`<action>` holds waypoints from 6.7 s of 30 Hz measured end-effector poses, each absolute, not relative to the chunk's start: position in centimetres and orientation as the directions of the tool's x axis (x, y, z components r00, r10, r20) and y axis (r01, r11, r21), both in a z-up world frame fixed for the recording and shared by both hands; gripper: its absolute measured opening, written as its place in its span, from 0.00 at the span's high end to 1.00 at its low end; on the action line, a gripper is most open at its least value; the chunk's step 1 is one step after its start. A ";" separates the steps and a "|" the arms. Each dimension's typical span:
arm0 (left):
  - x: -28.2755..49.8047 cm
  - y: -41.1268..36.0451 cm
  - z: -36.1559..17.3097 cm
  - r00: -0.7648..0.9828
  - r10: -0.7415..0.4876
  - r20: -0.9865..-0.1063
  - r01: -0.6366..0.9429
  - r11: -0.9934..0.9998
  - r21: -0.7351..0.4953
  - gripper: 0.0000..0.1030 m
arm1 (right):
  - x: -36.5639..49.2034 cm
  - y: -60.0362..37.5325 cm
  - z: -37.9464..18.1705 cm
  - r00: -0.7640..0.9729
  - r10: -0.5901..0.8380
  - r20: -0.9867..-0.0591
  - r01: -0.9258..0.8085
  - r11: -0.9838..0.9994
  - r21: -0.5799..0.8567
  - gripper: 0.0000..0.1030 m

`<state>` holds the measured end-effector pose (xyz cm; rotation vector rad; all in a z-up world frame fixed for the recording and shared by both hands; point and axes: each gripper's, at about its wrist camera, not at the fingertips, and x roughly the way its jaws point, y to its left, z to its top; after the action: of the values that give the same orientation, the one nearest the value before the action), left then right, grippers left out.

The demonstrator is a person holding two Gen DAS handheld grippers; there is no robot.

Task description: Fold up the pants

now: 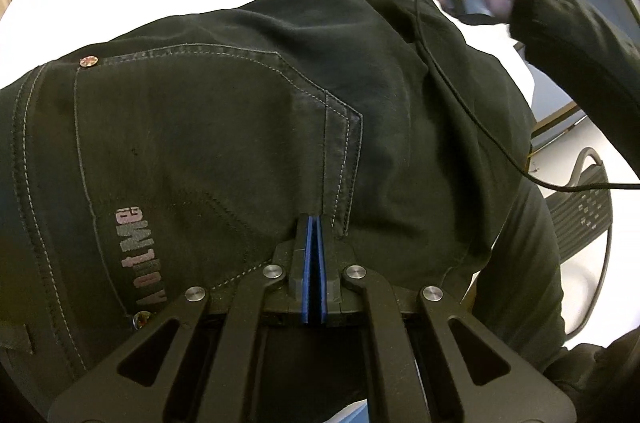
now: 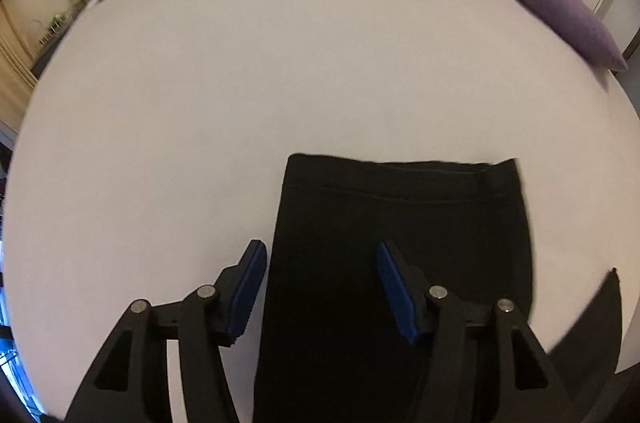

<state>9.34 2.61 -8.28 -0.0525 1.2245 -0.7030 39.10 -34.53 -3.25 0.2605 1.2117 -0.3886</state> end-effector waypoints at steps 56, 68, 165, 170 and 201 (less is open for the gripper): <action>8.2 -3.6 -7.0 0.225 -0.309 -0.924 0.540 0.829 -0.146 0.98 | -3.3 -56.2 -5.7 0.804 -0.079 -0.590 0.595 0.082 0.800 0.96; 8.1 -4.0 -6.7 0.190 -0.283 -0.940 0.576 0.807 -0.127 0.98 | -6.5 -57.0 -6.0 0.780 -0.127 -0.612 0.621 0.036 0.783 0.96; 5.9 0.5 -6.0 0.205 -0.373 -0.905 0.522 0.824 -0.221 0.98 | 1.1 -30.8 -8.6 0.537 0.594 -0.599 0.439 0.410 0.799 0.97; 5.7 0.8 -6.1 0.198 -0.386 -0.901 0.520 0.821 -0.238 0.98 | -0.9 -31.1 -9.1 0.551 0.593 -0.587 0.455 0.376 0.807 0.98; 6.0 1.1 -6.3 0.200 -0.393 -0.897 0.510 0.824 -0.247 0.98 | -2.4 -44.8 -7.9 0.733 0.281 -0.619 0.555 0.278 0.784 0.94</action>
<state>6.01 1.10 -6.32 0.1127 1.2151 -0.6324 -2.43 -44.79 -7.93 1.3122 0.7803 -0.2110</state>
